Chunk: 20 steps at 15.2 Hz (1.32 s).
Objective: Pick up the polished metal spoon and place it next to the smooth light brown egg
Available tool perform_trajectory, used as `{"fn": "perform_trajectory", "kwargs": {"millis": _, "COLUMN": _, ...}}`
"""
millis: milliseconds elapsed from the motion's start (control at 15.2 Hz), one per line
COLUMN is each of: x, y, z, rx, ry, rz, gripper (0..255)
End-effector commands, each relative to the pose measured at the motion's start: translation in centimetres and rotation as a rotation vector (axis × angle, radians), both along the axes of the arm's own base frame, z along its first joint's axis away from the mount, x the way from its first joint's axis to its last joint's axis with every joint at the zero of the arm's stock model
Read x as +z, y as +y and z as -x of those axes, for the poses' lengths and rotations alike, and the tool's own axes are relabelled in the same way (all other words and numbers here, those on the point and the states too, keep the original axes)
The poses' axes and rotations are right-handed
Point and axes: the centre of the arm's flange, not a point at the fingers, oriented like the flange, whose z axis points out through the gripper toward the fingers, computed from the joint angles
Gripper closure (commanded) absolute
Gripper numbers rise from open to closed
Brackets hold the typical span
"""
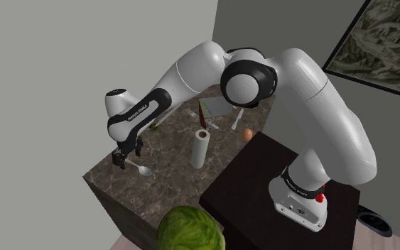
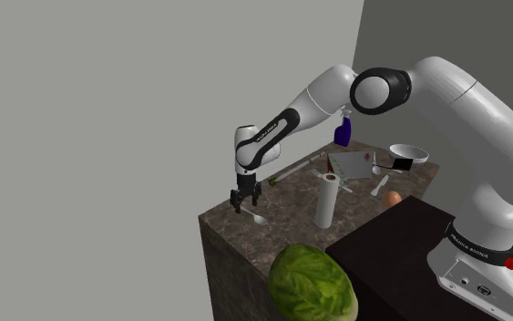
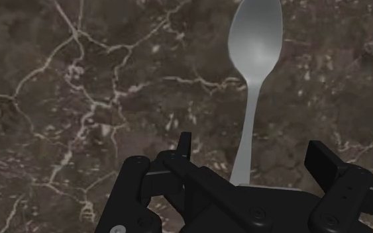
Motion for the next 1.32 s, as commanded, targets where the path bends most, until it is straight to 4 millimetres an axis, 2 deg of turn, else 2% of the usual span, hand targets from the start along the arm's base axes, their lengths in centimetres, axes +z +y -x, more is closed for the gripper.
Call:
{"fn": "perform_trajectory", "kwargs": {"millis": 0, "x": 0.0, "y": 0.0, "z": 0.0, "rx": 0.000, "ry": 0.000, "rz": 0.000, "gripper": 0}}
{"fn": "perform_trajectory", "kwargs": {"millis": 198, "x": 0.0, "y": 0.0, "z": 0.0, "rx": 0.000, "ry": 0.000, "rz": 0.000, "gripper": 0}}
{"fn": "perform_trajectory", "kwargs": {"millis": 264, "x": 0.0, "y": 0.0, "z": 0.0, "rx": 0.000, "ry": 0.000, "rz": 0.000, "gripper": 255}}
{"fn": "perform_trajectory", "kwargs": {"millis": 858, "x": 0.0, "y": 0.0, "z": 0.0, "rx": 0.000, "ry": 0.000, "rz": 0.000, "gripper": 255}}
{"fn": "perform_trajectory", "kwargs": {"millis": 1254, "x": 3.1, "y": 0.0, "z": 0.0, "rx": 0.000, "ry": 0.000, "rz": 0.000, "gripper": 255}}
